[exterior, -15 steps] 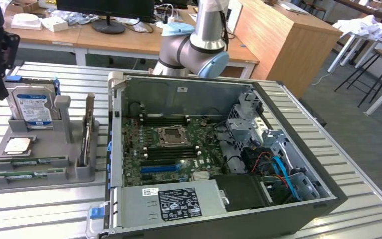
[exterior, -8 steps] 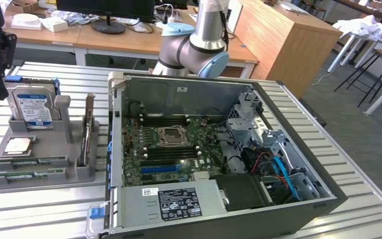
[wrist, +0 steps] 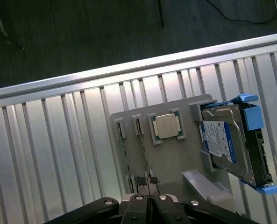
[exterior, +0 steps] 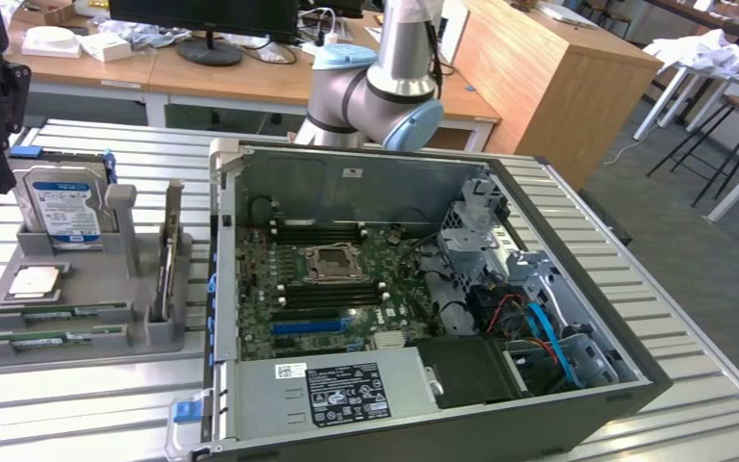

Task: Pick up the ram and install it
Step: 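Pick up the ram and move it above insertion slot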

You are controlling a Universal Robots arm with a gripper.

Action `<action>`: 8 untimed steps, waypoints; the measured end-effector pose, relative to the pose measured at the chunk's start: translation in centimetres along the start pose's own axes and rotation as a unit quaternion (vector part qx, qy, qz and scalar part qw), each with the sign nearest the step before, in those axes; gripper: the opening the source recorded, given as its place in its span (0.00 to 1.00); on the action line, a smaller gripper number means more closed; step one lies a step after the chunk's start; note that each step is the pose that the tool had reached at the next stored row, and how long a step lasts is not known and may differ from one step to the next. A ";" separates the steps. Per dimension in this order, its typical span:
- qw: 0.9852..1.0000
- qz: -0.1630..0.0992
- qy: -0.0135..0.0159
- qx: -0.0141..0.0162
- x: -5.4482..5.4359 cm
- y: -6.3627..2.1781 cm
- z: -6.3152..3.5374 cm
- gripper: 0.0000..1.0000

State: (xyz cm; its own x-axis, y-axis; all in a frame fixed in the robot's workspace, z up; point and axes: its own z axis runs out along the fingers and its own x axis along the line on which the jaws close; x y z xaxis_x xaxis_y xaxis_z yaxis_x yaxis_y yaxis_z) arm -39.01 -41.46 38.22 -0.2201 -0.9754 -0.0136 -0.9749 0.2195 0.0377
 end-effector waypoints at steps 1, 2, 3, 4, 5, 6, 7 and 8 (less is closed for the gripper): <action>1.000 -0.001 0.000 0.000 0.0 0.00 0.00 0.10; 1.000 -0.003 0.000 0.000 0.0 0.00 0.00 0.10; 1.000 -0.005 0.000 0.000 0.0 0.00 0.01 0.10; 1.000 -0.007 0.000 0.000 0.0 0.00 0.01 0.10; 1.000 -0.008 0.000 0.000 0.0 0.00 0.01 0.10; 1.000 -0.009 0.000 0.000 0.0 0.00 0.01 0.10; 1.000 -0.009 0.000 0.000 0.0 0.00 0.01 0.10; 1.000 -0.009 0.000 0.000 0.0 0.00 0.01 0.10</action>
State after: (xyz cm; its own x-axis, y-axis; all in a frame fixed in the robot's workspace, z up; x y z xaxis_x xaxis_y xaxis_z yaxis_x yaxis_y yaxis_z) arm -39.01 -41.45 38.21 -0.2021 -0.9793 -0.0135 -0.9788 0.2015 0.0378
